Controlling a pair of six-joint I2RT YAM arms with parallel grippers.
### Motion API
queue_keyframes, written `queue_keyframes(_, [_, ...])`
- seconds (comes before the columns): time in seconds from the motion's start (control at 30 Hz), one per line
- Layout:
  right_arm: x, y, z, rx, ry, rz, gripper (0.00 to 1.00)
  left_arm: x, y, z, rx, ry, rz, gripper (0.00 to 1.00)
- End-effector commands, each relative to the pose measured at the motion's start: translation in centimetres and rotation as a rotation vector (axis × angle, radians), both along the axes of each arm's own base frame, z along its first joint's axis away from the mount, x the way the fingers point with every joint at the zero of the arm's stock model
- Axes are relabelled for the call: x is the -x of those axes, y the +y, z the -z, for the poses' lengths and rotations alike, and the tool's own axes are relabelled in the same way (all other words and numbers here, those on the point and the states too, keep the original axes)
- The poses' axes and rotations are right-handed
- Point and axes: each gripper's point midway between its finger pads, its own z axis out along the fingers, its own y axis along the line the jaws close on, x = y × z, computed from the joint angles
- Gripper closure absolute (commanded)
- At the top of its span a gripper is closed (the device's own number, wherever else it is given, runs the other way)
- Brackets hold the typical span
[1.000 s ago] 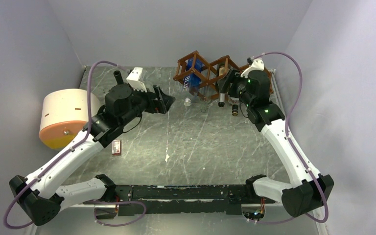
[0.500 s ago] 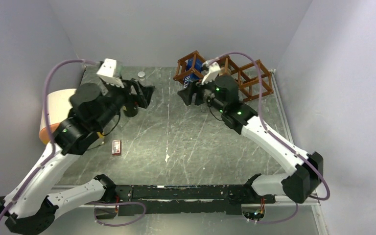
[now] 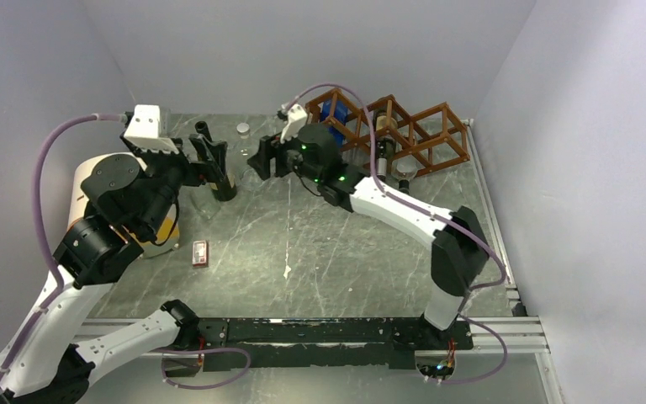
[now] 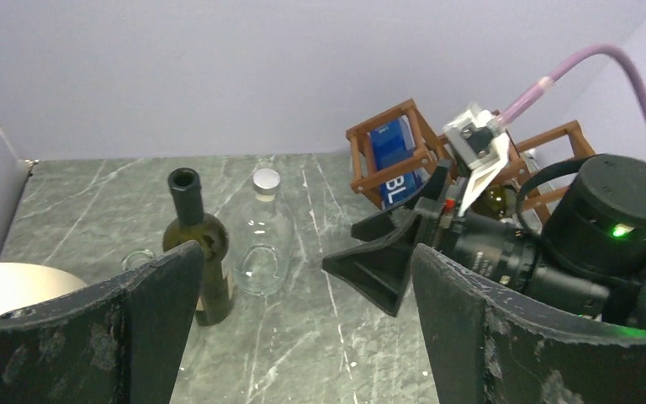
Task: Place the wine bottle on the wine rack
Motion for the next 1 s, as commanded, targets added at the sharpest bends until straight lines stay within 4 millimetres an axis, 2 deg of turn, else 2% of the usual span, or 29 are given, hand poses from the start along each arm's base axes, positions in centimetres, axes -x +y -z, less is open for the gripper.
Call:
queue_keyframes(0.0, [0.1, 4.7, -2.1, -0.083, -0.070, -0.076, 0.31, 1.3, 3.0, -2.5, 0.036, -0.062, -0.091, 0.04])
queue_keyframes(0.17, [0.6, 9.4, -1.3, -0.124, -0.100, -0.152, 0.34, 2.4, 4.5, -4.1, 0.083, -0.110, -0.125, 0.04])
queue_keyframes(0.3, [1.4, 12.7, -0.6, -0.137, -0.148, -0.247, 0.39, 3.3, 4.8, -5.1, 0.112, -0.149, -0.101, 0.04])
queue_keyframes(0.47, [1.1, 14.7, -0.5, -0.159, -0.172, -0.265, 0.37, 3.8, 4.5, -5.5, 0.133, -0.157, -0.066, 0.04])
queue_keyframes(0.6, [1.3, 16.7, 0.7, -0.115, -0.186, -0.285, 0.36, 4.1, 3.9, -5.3, 0.129, -0.158, -0.025, 0.04])
queue_keyframes(0.7, [0.8, 17.5, 1.2, -0.105, -0.186, -0.265, 0.36, 4.7, 3.1, -5.6, 0.136, -0.183, 0.037, 0.04])
queue_keyframes(0.97, [-0.1, 19.4, 2.2, -0.088, -0.185, -0.269, 0.37, 5.6, 3.1, -6.1, 0.147, -0.194, 0.069, 0.04])
